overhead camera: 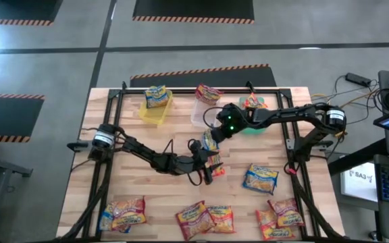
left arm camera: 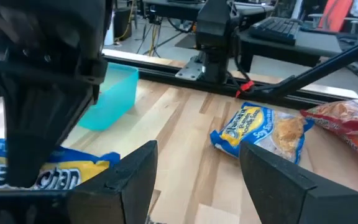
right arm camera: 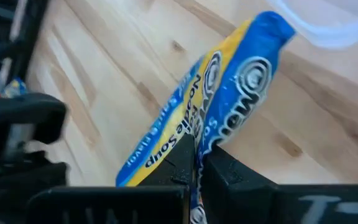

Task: Sort Maruchan noodles
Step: Put the top left blue noodle into the yellow bin

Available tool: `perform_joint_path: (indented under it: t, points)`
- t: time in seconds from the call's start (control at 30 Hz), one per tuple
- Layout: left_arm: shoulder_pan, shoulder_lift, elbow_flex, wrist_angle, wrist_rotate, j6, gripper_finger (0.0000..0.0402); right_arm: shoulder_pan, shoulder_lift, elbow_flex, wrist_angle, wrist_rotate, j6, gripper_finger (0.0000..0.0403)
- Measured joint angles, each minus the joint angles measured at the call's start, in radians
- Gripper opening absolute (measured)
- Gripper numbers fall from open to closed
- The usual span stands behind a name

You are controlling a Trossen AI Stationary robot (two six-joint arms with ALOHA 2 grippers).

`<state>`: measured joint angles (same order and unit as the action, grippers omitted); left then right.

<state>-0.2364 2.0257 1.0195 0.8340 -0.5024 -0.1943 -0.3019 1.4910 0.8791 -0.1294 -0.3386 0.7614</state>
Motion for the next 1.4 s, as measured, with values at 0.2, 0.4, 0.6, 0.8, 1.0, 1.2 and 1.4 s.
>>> perform_joint_path:
  t: [0.2, 0.4, 0.6, 0.8, 1.0, 1.2, 1.4]
  points:
    - [-0.020, -0.049, -0.001, -0.133, -0.008, 0.005, 0.0210, 0.000, 0.000, 0.000, -0.015, -0.001, -0.026, 0.0008]
    - [-0.016, -0.112, -0.005, -0.385, -0.208, -0.031, 0.0210, 0.000, 0.000, 0.000, -0.015, -0.002, 0.001, 0.0009]
    - [-0.018, -0.144, -0.029, -0.470, -0.256, -0.051, 0.0210, 0.000, 0.000, 0.000, -0.015, -0.038, 0.036, 0.0032]
    - [-0.011, -0.144, -0.030, -0.576, -0.273, -0.064, 0.0210, 0.000, 0.016, 0.000, -0.014, -0.040, 0.057, 0.0085]
    - [0.010, -0.143, -0.034, -0.661, -0.294, -0.103, 0.0210, 0.000, 0.083, 0.000, 0.026, -0.038, 0.081, 0.0143]
    - [0.022, -0.136, -0.034, -0.665, -0.265, -0.103, 0.0210, 0.000, 0.165, 0.000, 0.155, -0.060, 0.111, 0.0169]
    - [0.030, -0.132, -0.039, -0.661, -0.230, -0.103, 0.0207, 0.000, 0.201, 0.000, 0.169, -0.062, 0.063, 0.0134]
